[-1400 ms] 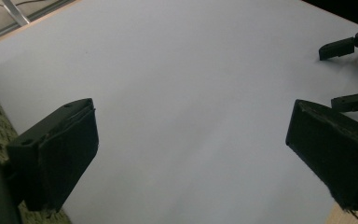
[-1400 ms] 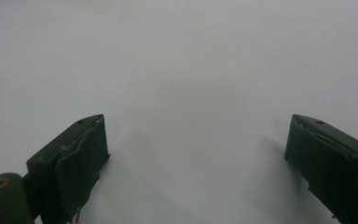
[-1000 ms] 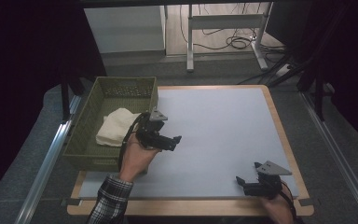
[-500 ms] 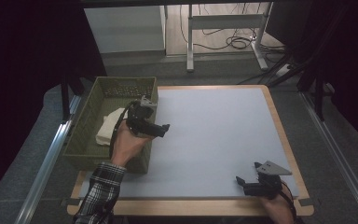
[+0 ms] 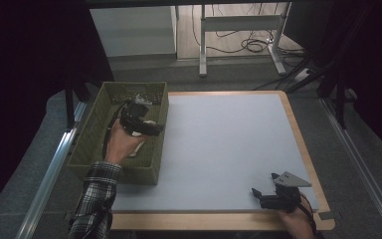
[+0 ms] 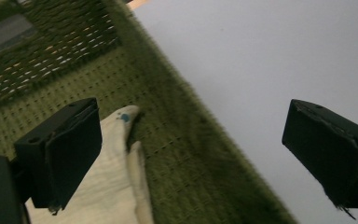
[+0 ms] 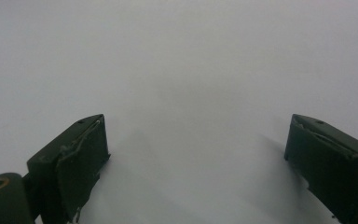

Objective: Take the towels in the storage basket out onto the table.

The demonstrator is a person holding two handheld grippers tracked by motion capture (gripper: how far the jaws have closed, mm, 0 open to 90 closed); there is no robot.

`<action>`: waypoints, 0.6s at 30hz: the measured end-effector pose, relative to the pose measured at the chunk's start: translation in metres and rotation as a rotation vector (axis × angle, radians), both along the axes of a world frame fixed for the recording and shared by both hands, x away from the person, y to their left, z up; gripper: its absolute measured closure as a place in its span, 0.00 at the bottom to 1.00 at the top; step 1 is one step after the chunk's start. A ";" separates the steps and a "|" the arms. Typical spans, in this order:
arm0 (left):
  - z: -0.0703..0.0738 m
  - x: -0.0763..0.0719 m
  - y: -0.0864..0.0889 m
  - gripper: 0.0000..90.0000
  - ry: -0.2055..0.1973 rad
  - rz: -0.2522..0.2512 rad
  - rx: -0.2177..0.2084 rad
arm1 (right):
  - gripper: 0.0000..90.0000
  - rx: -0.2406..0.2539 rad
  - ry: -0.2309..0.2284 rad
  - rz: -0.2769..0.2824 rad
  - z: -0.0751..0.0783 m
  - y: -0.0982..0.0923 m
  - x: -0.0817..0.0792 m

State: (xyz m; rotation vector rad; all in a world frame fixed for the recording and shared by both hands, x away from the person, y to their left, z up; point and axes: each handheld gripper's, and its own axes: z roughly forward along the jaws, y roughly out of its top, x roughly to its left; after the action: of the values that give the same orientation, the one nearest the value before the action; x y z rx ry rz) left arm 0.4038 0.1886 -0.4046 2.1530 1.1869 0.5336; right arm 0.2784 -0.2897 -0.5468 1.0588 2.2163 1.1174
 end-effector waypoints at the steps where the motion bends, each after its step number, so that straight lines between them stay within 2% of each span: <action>1: -0.002 0.002 0.005 0.05 0.002 0.008 -0.001 | 0.07 0.000 0.000 0.000 0.000 0.000 0.000; 10: -0.022 0.021 0.041 0.06 0.052 0.102 0.045 | 0.07 0.001 0.000 0.001 0.000 0.000 0.000; 18: -0.050 0.037 0.067 0.06 0.148 0.162 0.068 | 0.07 0.001 -0.001 0.001 0.000 0.000 0.000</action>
State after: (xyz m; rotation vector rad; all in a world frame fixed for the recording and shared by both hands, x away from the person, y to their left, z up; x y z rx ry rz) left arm 0.4409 0.2555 -0.4544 2.1969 1.4527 0.4974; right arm 0.2784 -0.2898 -0.5469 1.0571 2.2159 1.1197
